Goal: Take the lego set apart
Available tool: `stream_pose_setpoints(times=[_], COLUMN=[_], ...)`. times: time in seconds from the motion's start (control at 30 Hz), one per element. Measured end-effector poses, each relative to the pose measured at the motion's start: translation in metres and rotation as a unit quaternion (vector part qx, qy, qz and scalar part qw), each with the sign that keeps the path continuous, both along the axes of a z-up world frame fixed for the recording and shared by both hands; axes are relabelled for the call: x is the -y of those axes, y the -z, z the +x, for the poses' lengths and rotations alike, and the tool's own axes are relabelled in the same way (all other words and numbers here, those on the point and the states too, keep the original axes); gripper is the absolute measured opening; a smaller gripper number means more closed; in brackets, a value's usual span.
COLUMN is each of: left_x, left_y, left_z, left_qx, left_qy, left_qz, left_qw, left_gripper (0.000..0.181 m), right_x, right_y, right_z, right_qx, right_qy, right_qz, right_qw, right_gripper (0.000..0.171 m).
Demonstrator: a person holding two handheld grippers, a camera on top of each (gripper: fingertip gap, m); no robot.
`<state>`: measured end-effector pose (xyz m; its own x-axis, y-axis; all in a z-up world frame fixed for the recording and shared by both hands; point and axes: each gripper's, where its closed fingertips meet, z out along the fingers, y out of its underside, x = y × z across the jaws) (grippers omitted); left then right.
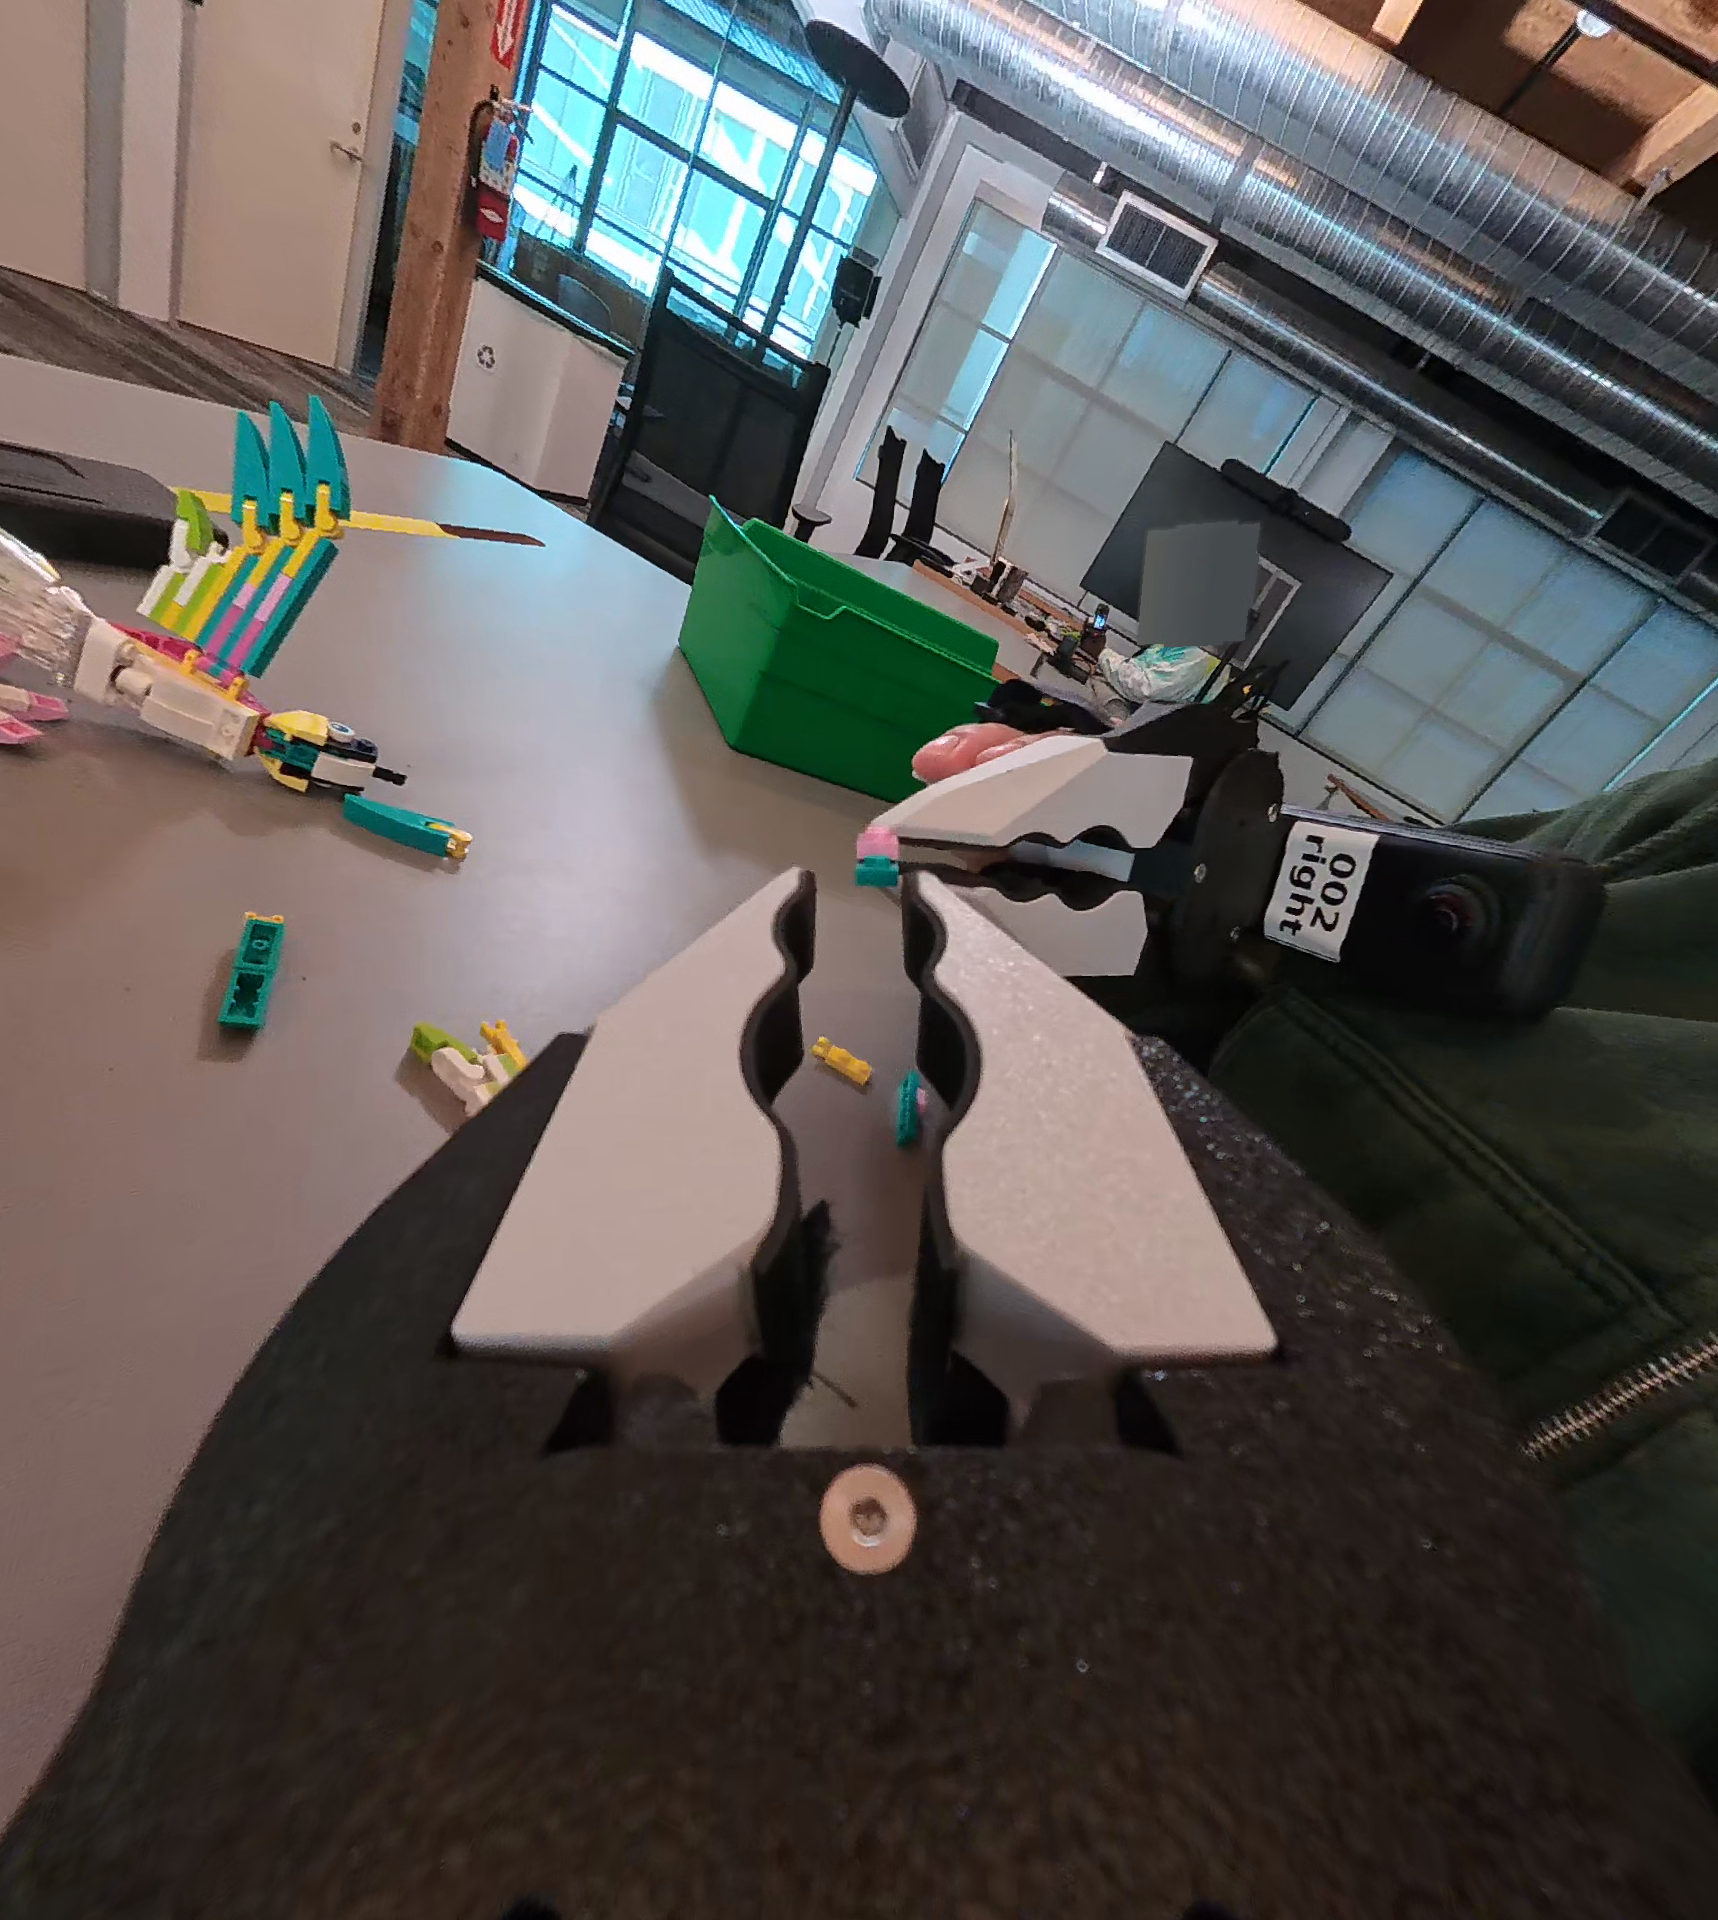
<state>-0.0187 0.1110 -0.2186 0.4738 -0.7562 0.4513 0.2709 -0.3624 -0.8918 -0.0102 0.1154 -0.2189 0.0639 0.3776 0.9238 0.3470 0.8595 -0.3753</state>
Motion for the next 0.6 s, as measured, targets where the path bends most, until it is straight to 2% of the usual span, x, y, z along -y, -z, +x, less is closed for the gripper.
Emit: stream_pose_setpoints(times=[0.13, 0.23, 0.33, 0.37, 0.43, 0.53, 0.6], left_x=[0.0, 0.001, 0.003, 0.005, 0.009, 0.017, 0.022], left_y=[0.002, 0.002, 0.008, 0.011, 0.022, 0.047, 0.062], left_z=[0.002, 0.003, 0.004, 0.006, 0.007, 0.015, 0.022], left_qx=[0.006, -0.003, -0.048, -0.07, -0.148, -0.307, -0.375], left_qy=[0.007, 0.006, 0.012, 0.018, 0.03, 0.048, 0.067], left_qz=[-0.009, 0.001, 0.013, 0.019, 0.043, 0.112, 0.14], left_qw=[1.0, 1.0, 0.999, 0.997, 0.988, 0.944, 0.914], left_gripper=[0.022, 0.007, 0.006, 0.006, 0.006, 0.006, 0.006], right_x=[0.002, 0.002, 0.004, 0.006, 0.012, 0.023, 0.026], right_y=[0.002, 0.003, 0.008, 0.011, 0.02, 0.035, 0.044], right_z=[0.0, 0.0, 0.001, 0.002, 0.004, 0.009, 0.013], right_qx=[0.002, 0.005, 0.013, 0.019, 0.044, 0.11, 0.144], right_qy=[-0.004, -0.004, -0.017, -0.032, -0.064, -0.101, -0.104], right_qz=[0.0, 0.001, -0.018, -0.048, -0.164, -0.328, -0.357], right_qw=[1.0, 1.0, 1.0, 0.998, 0.983, 0.933, 0.917], right_gripper=[0.002, 0.002, 0.003, 0.005, 0.022, 0.018, 0.012])
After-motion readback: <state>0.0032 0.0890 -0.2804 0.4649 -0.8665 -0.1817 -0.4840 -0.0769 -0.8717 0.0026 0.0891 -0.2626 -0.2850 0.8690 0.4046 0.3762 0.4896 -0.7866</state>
